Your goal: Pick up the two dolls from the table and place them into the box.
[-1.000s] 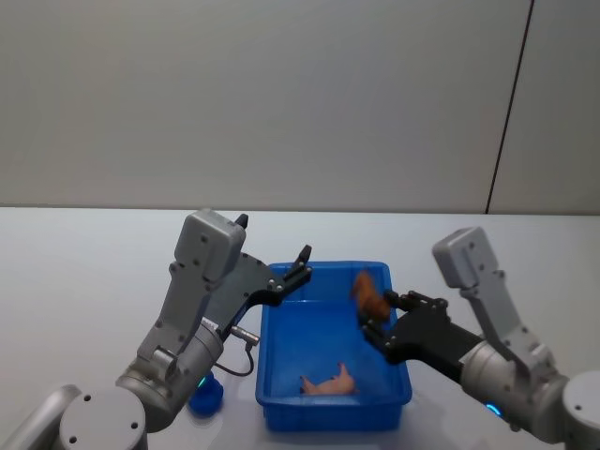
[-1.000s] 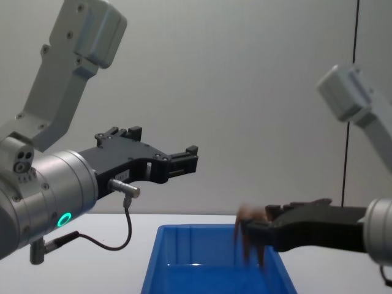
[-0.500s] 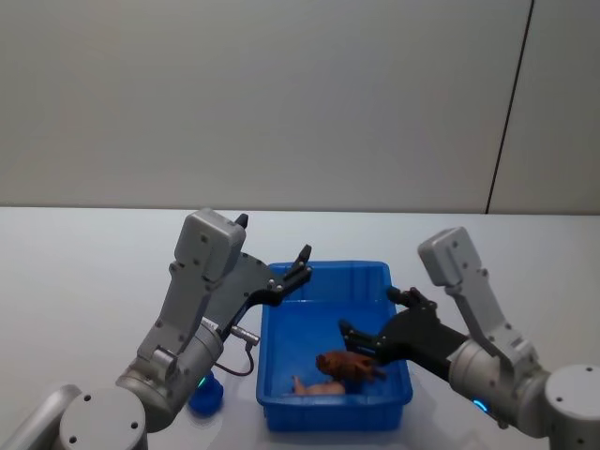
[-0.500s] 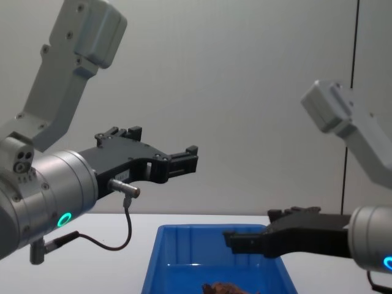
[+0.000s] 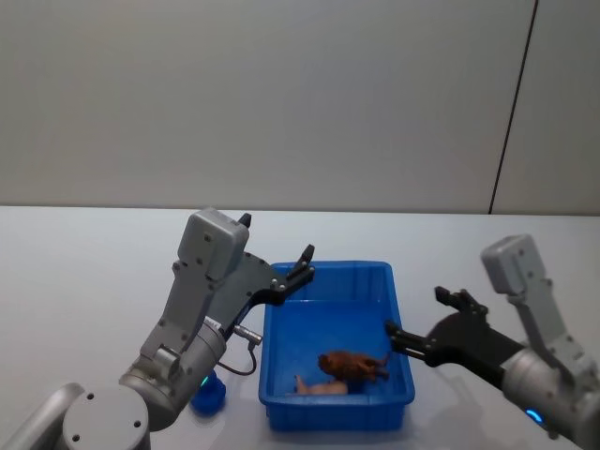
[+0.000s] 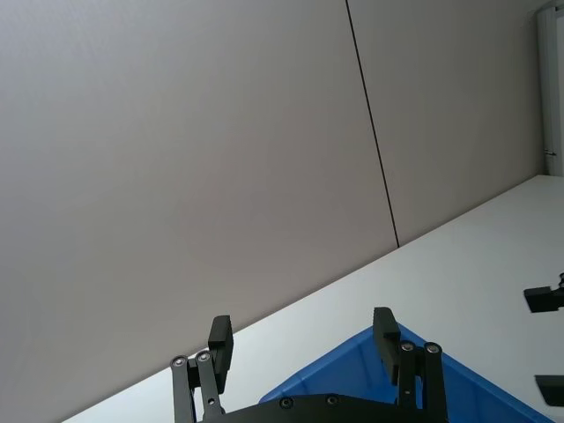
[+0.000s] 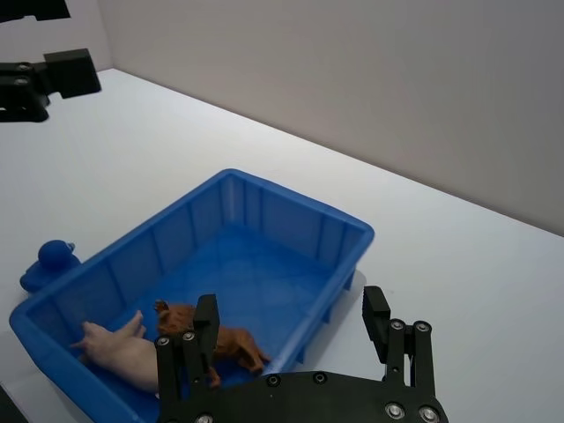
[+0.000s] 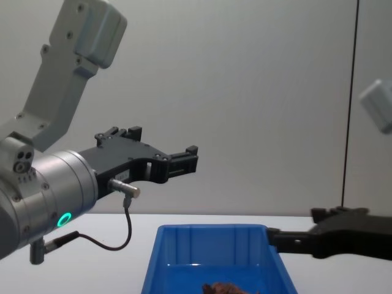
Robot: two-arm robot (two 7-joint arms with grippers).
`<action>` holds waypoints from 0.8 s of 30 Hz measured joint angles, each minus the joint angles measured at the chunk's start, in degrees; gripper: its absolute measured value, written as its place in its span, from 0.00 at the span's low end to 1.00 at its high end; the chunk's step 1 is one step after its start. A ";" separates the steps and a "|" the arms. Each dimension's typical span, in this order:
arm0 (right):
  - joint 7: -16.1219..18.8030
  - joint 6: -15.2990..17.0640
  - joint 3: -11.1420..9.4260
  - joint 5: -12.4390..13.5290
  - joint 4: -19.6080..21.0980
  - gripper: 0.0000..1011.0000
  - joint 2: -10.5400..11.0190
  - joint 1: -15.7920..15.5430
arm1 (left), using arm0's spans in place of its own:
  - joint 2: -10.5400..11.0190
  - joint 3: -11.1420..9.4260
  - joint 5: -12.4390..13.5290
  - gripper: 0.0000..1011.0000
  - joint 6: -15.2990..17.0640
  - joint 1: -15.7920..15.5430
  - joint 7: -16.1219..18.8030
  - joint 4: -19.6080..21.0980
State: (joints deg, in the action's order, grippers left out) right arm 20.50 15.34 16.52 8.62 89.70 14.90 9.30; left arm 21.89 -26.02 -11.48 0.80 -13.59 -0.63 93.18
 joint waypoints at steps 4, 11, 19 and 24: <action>0.00 -0.99 -0.91 1.03 0.78 0.99 1.49 -1.21 | 0.00 0.00 0.00 0.99 0.00 0.00 0.00 0.00; -0.01 -2.12 -2.00 2.23 1.71 0.99 3.17 -2.61 | 0.06 0.06 0.02 0.99 -0.01 0.10 -0.03 0.05; -0.03 -2.91 -2.69 3.03 2.30 0.99 4.32 -3.54 | 1.53 0.56 0.17 0.99 0.83 1.43 0.49 1.88; -0.03 -3.18 -2.95 3.31 2.52 0.99 4.72 -3.88 | 3.59 1.14 -0.38 0.99 2.72 3.45 1.68 4.40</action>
State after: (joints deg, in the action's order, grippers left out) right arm 20.46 12.16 13.57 11.93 92.22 19.62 5.42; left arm 25.48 -24.89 -11.86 3.52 -10.14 1.05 97.58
